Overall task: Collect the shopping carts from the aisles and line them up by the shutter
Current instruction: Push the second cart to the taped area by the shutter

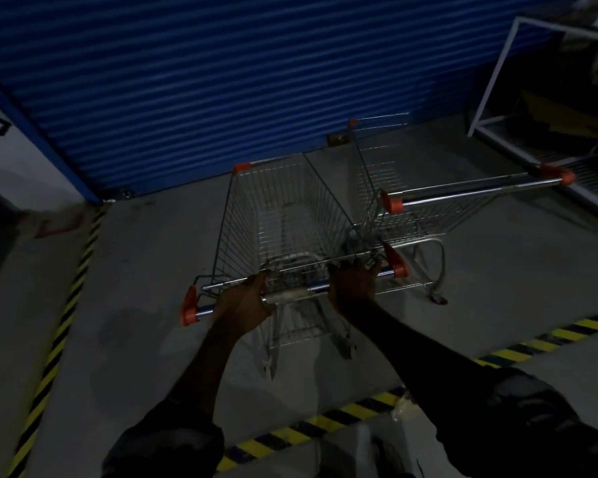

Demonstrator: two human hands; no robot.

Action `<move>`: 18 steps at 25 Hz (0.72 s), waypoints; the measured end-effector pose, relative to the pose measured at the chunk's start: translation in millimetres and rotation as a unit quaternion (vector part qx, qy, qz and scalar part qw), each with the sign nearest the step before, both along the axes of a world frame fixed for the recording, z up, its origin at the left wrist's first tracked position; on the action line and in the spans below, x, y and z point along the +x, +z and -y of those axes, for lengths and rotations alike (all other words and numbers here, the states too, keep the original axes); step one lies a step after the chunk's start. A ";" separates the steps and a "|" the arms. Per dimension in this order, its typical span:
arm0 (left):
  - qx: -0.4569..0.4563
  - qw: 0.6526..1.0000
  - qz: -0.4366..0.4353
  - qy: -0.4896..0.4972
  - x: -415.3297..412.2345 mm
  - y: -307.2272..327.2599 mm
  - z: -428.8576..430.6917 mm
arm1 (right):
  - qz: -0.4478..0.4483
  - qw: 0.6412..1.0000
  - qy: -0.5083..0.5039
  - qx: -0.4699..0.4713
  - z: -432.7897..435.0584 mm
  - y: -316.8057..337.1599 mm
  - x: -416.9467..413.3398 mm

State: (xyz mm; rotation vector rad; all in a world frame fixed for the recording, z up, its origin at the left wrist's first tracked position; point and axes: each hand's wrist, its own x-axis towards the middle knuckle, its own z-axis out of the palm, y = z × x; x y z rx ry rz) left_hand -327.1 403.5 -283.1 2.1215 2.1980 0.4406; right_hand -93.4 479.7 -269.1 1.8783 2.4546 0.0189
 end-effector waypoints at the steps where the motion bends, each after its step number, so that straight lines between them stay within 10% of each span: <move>1: -0.007 1.000 0.000 0.003 -2.4 -0.6 -11.6 | -0.004 1.000 -0.001 0.002 -11.9 0.7 -1.9; 18: -0.032 0.986 -0.111 0.124 56.4 -14.8 -41.9 | -0.104 0.988 0.108 0.045 -131.7 -13.1 22.1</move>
